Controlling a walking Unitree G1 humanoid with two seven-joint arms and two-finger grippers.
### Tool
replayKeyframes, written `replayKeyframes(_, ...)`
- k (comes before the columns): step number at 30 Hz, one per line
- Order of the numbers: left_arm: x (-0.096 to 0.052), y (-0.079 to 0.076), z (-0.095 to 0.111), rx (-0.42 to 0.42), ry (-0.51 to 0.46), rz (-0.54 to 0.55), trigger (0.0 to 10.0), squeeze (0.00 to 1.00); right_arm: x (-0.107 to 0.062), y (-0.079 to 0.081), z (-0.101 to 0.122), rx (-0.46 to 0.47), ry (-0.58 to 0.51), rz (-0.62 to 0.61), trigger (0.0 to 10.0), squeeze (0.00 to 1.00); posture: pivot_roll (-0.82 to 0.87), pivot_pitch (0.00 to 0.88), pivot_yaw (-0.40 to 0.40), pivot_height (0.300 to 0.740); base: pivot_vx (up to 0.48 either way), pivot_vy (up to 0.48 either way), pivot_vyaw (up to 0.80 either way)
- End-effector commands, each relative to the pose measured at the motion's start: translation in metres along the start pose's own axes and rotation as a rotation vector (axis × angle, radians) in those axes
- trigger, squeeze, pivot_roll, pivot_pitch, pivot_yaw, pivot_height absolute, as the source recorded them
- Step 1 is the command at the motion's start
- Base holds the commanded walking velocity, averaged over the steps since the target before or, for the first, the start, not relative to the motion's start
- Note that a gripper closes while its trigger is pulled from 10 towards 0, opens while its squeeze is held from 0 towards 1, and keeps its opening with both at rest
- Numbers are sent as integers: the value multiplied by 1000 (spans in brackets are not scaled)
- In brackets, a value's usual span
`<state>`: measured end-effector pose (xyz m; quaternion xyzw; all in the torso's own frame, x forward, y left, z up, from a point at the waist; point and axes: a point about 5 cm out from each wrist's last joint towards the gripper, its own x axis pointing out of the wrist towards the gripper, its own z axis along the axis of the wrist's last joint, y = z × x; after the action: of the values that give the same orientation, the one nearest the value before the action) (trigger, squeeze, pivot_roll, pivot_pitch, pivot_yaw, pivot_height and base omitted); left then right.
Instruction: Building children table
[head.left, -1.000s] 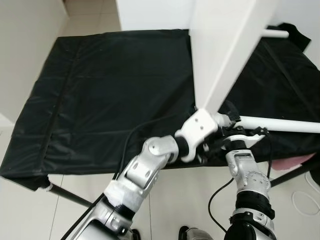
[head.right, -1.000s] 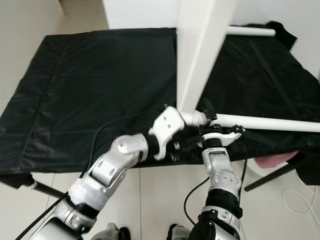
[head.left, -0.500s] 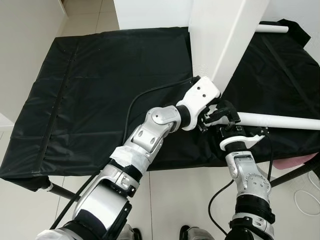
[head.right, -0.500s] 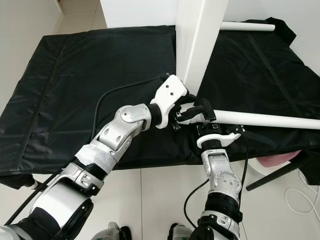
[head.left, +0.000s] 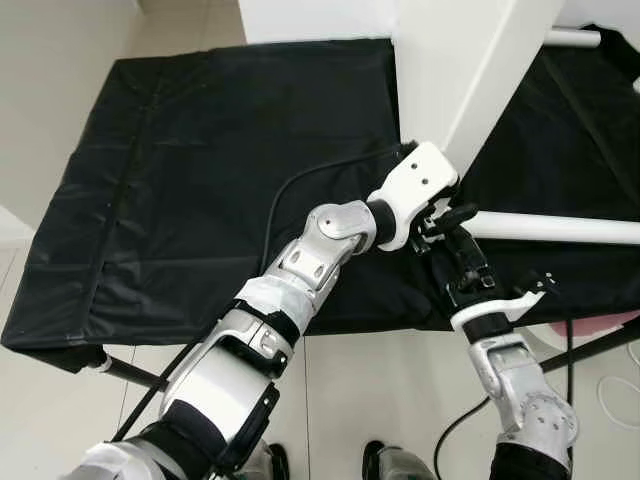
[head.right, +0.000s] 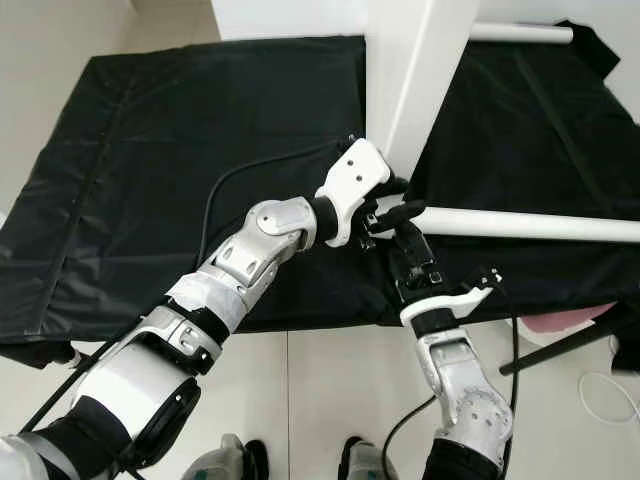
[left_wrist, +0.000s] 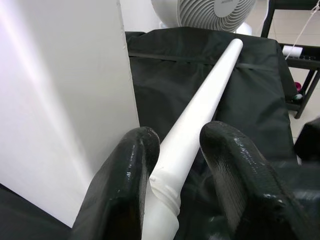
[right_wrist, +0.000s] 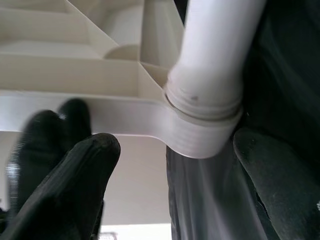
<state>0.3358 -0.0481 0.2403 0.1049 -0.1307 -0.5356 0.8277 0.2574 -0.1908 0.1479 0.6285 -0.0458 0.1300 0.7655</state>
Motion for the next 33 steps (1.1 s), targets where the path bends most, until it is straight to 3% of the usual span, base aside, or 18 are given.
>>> replayKeyframes(1, 0, 5, 5, 23, -26, 36, 10000, 0, -19, -12, -22, 99, 16, -55, 10000, 0, -81, 185, 104, 740, 0, 0, 0)
replayKeyframes(4, -1, 4, 4, 28, -28, 32, 10000, 0, -17, 0, -14, 18, 17, -2, 10000, 0, -88, 183, 104, 740, 0, 0, 0)
replayKeyframes(5, -3, 2, 3, 27, -35, 30, 10000, 0, -12, 13, -5, -73, 14, 50, 10000, 0, -88, 181, 105, 740, 0, 0, 0)
replayKeyframes(7, -4, 2, 2, 26, -38, 30, 10000, 0, -11, 17, -1, -97, 6, 67, 10000, 0, -88, 181, 105, 740, 0, 0, 0)
replayKeyframes(11, -18, -10, -4, 7, -60, 22, 10000, 0, 7, 32, 28, -272, -57, 95, 10000, 0, -82, 171, 95, 740, 0, 0, 0)
replayKeyframes(16, -33, -21, -6, -15, -74, 13, 10000, 0, 19, 38, 44, -367, -84, 97, 10000, 0, -77, 164, 90, 740, 0, 0, 0)
replayKeyframes(18, -46, -26, -6, -21, -82, 20, 10000, 0, 28, 40, 52, -430, -104, 82, 10000, 0, -71, 159, 83, 740, 0, 0, 0)
replayKeyframes(23, -59, -32, -2, -25, -90, 29, 10000, 0, 37, 41, 57, -478, -102, 83, 10000, 0, -51, 143, 64, 740, 0, 0, 0)
replayKeyframes(31, -74, -26, 10, -14, -93, 146, 10000, 0, 55, 43, 51, -602, -109, 62, 10000, 0, -34, 130, 49, 740, 0, 0, 0)
replayKeyframes(33, -79, -23, 12, -20, -81, 196, 10000, 0, 58, 44, 53, -644, -154, 33, 10000, 0, -33, 121, 42, 740, 0, 0, 0)
